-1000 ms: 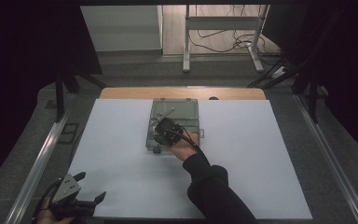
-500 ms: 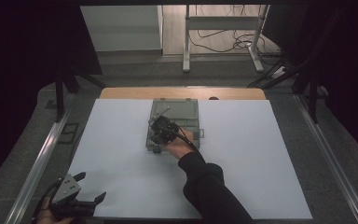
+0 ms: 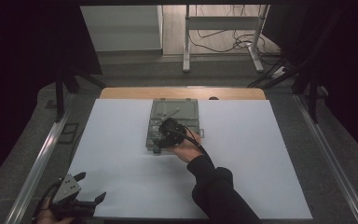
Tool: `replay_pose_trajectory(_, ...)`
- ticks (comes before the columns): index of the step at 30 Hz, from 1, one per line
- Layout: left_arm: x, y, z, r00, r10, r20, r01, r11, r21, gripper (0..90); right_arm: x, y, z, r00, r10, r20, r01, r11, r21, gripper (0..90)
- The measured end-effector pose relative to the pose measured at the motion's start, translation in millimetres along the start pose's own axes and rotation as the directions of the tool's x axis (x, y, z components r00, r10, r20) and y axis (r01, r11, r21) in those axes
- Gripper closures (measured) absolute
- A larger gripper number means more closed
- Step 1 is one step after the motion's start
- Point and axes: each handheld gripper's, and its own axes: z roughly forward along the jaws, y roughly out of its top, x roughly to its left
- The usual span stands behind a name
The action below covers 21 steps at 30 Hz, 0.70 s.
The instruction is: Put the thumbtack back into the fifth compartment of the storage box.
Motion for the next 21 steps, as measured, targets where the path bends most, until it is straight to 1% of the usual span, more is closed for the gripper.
replay_pose_trajectory(2,0.0,0.0,0.0,1.0,0.0,0.0,0.0,1.0,0.001,2.7,1.4,-2.9,-3.7,1.0,-0.004,0.006,0.004,1.0,-0.003,44.8)
replay_pose_trajectory(8,-0.1,0.0,0.2,1.0,-0.003,0.001,0.003,1.0,-0.001,2.6,3.1,-13.9,-12.8,0.9999,-0.011,0.006,0.011,1.0,-0.014,41.2)
replay_pose_trajectory(13,-0.2,0.2,0.4,1.0,-0.004,0.001,0.004,1.0,0.0,2.7,3.5,-25.2,-19.3,0.9999,-0.008,0.009,0.008,1.0,-0.019,37.5)
replay_pose_trajectory(16,0.0,0.2,0.5,1.0,-0.005,0.003,0.005,1.0,0.001,2.7,3.5,-30.3,-23.2,1.0,-0.001,0.008,0.002,1.0,-0.024,33.6)
replay_pose_trajectory(20,0.2,0.1,0.5,1.0,-0.008,0.003,0.008,1.0,0.0,2.7,3.4,-38.7,-29.8,0.9998,0.012,0.015,-0.011,0.999,-0.048,26.6)
replay_pose_trajectory(21,0.2,0.1,0.5,1.0,-0.008,0.003,0.008,1.0,0.0,2.7,3.7,-40.9,-31.7,0.9996,0.021,0.017,-0.02,0.998,-0.054,25.1)
